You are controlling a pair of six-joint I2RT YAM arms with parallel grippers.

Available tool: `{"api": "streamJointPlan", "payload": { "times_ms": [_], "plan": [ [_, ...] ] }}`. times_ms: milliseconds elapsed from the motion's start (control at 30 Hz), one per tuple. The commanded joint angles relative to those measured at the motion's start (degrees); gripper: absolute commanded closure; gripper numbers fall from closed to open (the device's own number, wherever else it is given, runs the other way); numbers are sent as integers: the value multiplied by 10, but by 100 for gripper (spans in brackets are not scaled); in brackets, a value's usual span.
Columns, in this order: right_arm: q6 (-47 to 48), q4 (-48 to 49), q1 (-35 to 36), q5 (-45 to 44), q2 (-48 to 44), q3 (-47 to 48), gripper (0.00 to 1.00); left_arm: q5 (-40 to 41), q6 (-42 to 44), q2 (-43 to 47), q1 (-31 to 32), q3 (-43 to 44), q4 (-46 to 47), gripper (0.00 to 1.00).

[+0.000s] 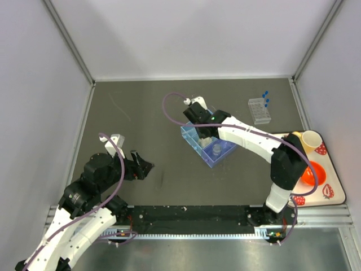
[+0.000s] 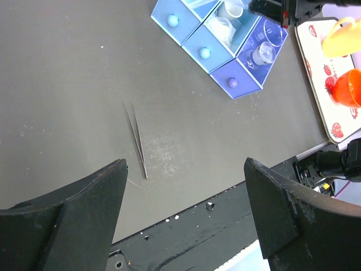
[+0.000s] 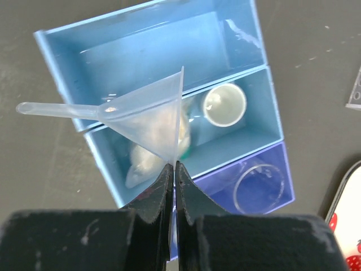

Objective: Organize the chemistry lab equipment

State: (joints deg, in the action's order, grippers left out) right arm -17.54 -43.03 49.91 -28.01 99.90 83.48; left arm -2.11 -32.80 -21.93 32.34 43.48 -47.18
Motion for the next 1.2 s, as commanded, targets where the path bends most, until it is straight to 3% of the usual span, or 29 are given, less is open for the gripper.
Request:
{"api": "streamJointPlan", "payload": {
  "times_ms": [0,433,1167],
  "plan": [
    [33,33,-36,1,-26,23,100,-1,11,-3,-1,12,27,11],
    [119,39,-100,32,32,80,100,1,18,-6,-1,12,31,10],
    [157,37,-103,31,89,87,100,-4,21,-13,-1,13,35,10]
  ]
}}
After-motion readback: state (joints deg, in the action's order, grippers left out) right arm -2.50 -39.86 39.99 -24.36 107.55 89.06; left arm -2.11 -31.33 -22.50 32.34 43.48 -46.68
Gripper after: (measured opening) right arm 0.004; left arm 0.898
